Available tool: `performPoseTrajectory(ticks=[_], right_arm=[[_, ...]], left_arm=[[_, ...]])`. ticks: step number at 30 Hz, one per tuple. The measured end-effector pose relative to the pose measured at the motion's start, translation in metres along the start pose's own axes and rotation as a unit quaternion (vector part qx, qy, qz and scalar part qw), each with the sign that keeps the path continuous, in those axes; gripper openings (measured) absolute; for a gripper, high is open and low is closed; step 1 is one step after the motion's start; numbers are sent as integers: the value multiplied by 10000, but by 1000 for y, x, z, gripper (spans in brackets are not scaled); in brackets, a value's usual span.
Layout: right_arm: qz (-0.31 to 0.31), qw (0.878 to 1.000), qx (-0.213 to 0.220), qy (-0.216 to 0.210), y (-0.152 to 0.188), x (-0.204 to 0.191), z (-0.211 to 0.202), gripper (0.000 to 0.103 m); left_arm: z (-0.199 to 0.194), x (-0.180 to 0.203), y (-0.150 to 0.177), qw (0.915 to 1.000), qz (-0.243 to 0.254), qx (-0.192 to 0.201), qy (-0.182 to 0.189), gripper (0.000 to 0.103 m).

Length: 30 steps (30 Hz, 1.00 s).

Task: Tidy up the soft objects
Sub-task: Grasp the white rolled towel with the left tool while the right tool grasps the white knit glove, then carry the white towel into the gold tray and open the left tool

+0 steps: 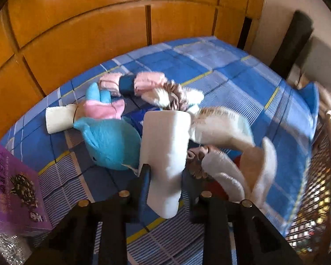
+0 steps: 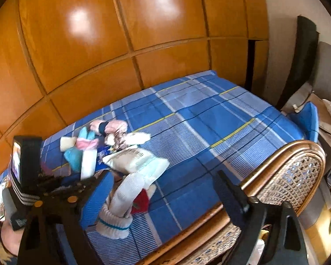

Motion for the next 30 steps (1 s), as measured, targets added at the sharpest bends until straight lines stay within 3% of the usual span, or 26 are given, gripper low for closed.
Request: performPoseTrajectory(ticks=[3, 6, 11, 17, 21, 25, 30], right_arm=[[-78, 9983, -355, -458, 1, -12, 9, 75], [-149, 9921, -800, -950, 4, -27, 18, 74], [-376, 9813, -1493, -1152, 12, -51, 35, 74], [-773, 9598, -2420, -1189, 23, -74, 58, 74], [-1023, 9514, -2694, -1087, 26, -86, 70, 74], [-1096, 9417, -2974, -1126, 30, -91, 84, 74], [-1093, 9329, -3244, -1120, 36, -96, 95, 74]], left_arm=[[-22, -5, -6, 9993, -129, 108, 328, 25], [-43, -10, -16, 9983, -164, 292, 473, 25], [-72, -29, -48, 9956, -511, 542, 562, 25], [-110, -72, -91, 9893, -969, 1027, 376, 25], [-145, -116, -113, 9806, -1319, 1446, 110, 25], [-180, -172, -115, 9674, -1772, 1794, -238, 25], [-217, -249, -84, 9505, -2241, 2033, -712, 25]])
Point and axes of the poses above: each gripper's, at about its wrist camera, not at the fingertips, and z roughly the way its jaws point, x to its right, y to its underside, the point moved 5 cm from there along z, roughly the way its jaws point, and after that the axes turned 12 degrees about -z, right-handed, at the moved point
